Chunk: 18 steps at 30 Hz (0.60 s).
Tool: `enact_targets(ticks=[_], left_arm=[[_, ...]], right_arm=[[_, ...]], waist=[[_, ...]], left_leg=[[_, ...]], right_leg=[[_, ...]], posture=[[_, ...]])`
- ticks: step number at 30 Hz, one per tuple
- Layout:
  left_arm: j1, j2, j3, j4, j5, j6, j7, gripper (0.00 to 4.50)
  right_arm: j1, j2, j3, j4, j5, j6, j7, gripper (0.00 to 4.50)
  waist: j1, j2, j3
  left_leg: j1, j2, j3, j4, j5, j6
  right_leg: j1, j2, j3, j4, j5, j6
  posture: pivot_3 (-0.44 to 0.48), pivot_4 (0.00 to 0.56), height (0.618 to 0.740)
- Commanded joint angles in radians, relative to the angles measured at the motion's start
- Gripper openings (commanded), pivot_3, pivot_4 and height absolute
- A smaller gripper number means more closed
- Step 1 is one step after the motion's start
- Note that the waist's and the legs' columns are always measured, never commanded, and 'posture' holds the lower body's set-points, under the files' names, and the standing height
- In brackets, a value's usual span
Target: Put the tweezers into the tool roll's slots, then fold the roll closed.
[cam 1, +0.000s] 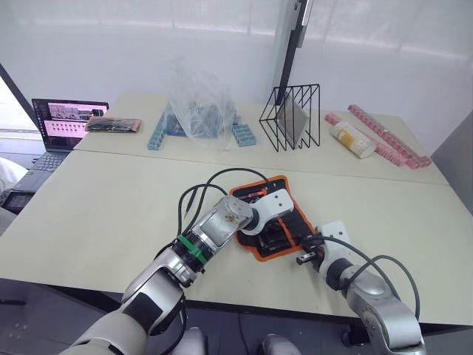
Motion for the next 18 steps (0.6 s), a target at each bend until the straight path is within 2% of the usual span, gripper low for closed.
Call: enact_targets(ticks=[1,3,9,14,16,18], left_arm=[[-0.012,0.037,0.036,-0.101,0.013,0.053,-0.016,1.83],[-0.012,0.057,0.044,-0.151,0.007,0.082,-0.028,2.47],[0.058,0.221,0.167,-0.494,-0.103,0.231,-0.108,4.45],[0.188,0.33,0.411,-0.652,-0.2,0.255,-0.083,4.45],[0.28,0.385,0.518,-0.665,-0.196,0.216,-0.046,4.45],[0.348,0.426,0.562,-0.677,-0.19,0.18,-0.031,4.45]], right_arm=[[0.051,0.002,0.051,0.089,0.002,0.076,0.018,0.0],[0.05,0.001,0.049,0.091,0.002,0.075,0.019,0.0],[0.041,-0.008,0.039,0.1,0.001,0.073,0.029,0.0],[0.028,-0.018,0.034,0.109,0.001,0.072,0.038,0.0],[0.024,-0.025,0.03,0.116,0.0,0.068,0.045,0.0],[0.023,-0.031,0.026,0.122,-0.001,0.064,0.052,0.0]], waist=[[-0.005,0.001,0.0],[-0.006,0.002,0.0],[-0.012,0.004,0.001],[-0.011,0.004,0.001],[-0.013,0.005,0.001],[-0.012,0.005,0.001]], left_leg=[[0.0,0.0,0.0,0.0,0.0,0.0],[-0.002,0.0,0.0,0.0,0.0,0.0],[-0.004,0.001,-0.002,-0.001,0.0,0.0],[-0.003,0.001,-0.002,-0.001,0.0,0.0],[-0.002,0.001,-0.002,-0.001,0.0,0.0],[-0.001,0.001,-0.003,-0.001,0.0,0.0]], right_leg=[[0.0,0.0,0.0,0.0,0.0,0.0],[-0.002,0.0,0.0,0.0,0.0,0.0],[-0.003,0.001,-0.001,0.0,0.0,0.0],[-0.002,0.001,-0.001,0.0,0.0,-0.001],[-0.002,0.001,-0.001,0.0,0.0,-0.001],[-0.001,0.001,-0.001,0.001,0.0,-0.001]], posture=[[0.0,0.15,0.689],[0.0,0.15,0.689],[0.0,0.15,0.689],[0.0,0.15,0.689],[0.0,0.15,0.689],[0.0,0.15,0.689]])
